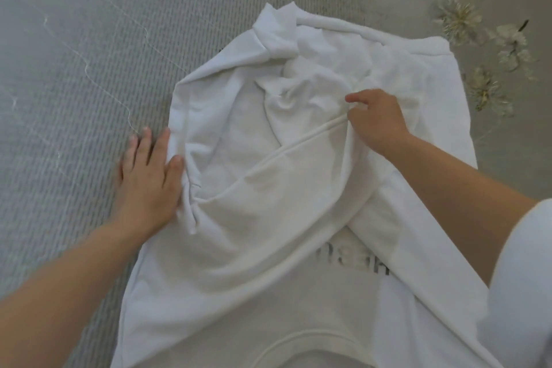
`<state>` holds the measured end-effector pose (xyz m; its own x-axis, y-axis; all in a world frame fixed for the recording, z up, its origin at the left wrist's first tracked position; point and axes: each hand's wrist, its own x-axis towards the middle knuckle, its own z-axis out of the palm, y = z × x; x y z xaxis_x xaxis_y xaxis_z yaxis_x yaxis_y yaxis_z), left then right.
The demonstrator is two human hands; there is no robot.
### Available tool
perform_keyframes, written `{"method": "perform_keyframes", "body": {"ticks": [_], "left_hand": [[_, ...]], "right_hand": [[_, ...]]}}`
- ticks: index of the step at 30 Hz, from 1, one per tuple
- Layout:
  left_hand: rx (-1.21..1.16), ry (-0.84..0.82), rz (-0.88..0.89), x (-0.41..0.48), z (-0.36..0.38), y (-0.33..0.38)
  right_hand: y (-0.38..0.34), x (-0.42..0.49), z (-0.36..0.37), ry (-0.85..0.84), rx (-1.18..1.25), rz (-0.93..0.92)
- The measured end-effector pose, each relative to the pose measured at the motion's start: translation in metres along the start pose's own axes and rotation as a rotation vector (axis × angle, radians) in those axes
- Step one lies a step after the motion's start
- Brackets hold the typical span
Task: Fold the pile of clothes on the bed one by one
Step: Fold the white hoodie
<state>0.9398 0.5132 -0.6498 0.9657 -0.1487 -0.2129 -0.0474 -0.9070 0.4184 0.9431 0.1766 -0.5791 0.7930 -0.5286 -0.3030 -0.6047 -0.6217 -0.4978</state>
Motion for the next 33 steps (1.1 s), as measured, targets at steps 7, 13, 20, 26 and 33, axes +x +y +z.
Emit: {"method": "perform_keyframes", "body": {"ticks": [7,13,20,26,33], "left_hand": [[-0.029,0.153,0.003,-0.009,0.013,0.003],[-0.09,0.182,0.004,-0.006,0.011,-0.003],[-0.107,0.168,-0.009,-0.004,0.009,-0.004],[-0.11,0.191,-0.004,-0.001,0.009,-0.003],[-0.261,0.119,-0.02,-0.003,0.0,-0.003]], "right_hand": [[-0.065,0.015,0.037,-0.013,0.039,-0.3],[-0.13,0.049,0.064,-0.078,-0.038,-0.291],[-0.156,0.054,0.054,-0.058,0.166,-0.537],[-0.008,-0.034,0.035,0.282,0.026,-0.117],[0.067,-0.116,0.05,0.299,0.217,0.142]]}}
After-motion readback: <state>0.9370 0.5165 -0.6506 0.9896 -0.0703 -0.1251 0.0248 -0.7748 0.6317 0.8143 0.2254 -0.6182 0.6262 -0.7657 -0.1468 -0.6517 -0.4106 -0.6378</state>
